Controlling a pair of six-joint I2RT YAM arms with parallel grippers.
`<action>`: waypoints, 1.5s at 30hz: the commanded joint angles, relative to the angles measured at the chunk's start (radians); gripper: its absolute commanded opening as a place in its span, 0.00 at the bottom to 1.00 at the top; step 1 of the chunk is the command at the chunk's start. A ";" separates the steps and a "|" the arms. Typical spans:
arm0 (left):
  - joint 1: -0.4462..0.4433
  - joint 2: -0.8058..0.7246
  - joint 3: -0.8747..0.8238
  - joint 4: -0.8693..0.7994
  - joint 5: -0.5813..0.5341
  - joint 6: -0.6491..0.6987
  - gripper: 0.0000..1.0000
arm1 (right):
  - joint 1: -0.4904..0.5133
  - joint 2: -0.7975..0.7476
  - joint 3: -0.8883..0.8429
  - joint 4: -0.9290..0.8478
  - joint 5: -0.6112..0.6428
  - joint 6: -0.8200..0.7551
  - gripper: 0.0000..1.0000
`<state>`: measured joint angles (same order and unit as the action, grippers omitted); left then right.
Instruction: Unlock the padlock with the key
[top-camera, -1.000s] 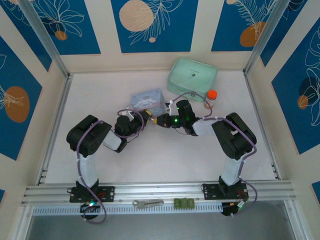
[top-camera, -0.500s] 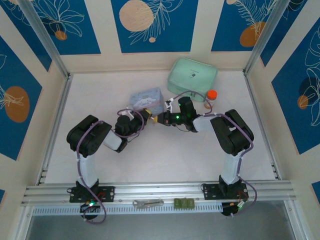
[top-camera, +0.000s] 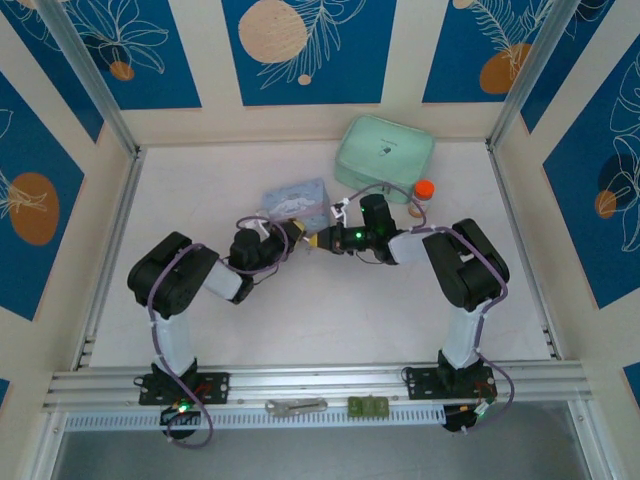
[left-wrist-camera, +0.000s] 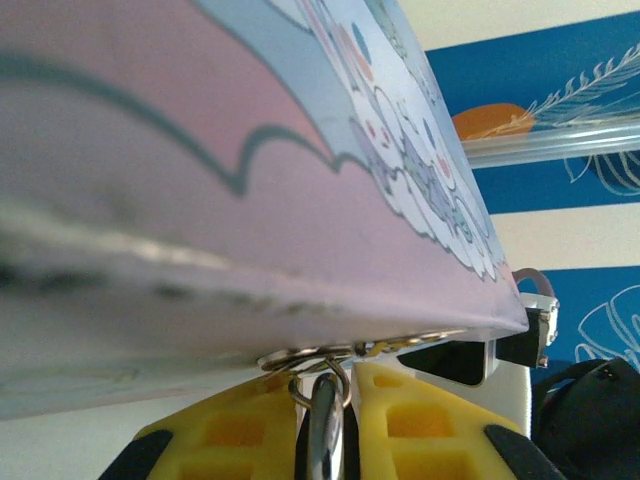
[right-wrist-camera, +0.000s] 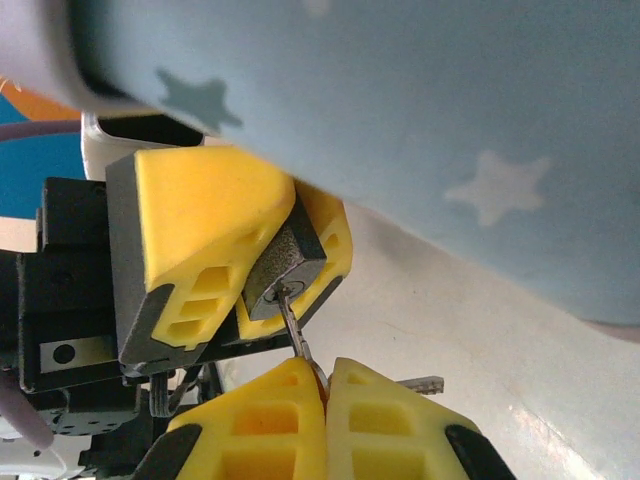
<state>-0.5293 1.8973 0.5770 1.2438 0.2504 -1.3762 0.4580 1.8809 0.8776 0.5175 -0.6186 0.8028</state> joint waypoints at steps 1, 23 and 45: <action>-0.011 -0.029 -0.002 -0.059 0.125 0.047 0.00 | -0.001 -0.068 -0.051 0.112 0.076 0.015 0.00; -0.033 -0.174 -0.022 -0.264 -0.076 0.169 0.00 | 0.046 -0.152 -0.271 0.379 0.295 0.442 0.00; -0.079 -0.144 -0.055 -0.130 -0.155 0.152 0.00 | 0.124 -0.089 -0.255 0.555 0.269 0.642 0.00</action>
<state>-0.6006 1.7321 0.5335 1.0489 0.1127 -1.2503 0.5705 1.7721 0.5735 0.9787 -0.3271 1.4235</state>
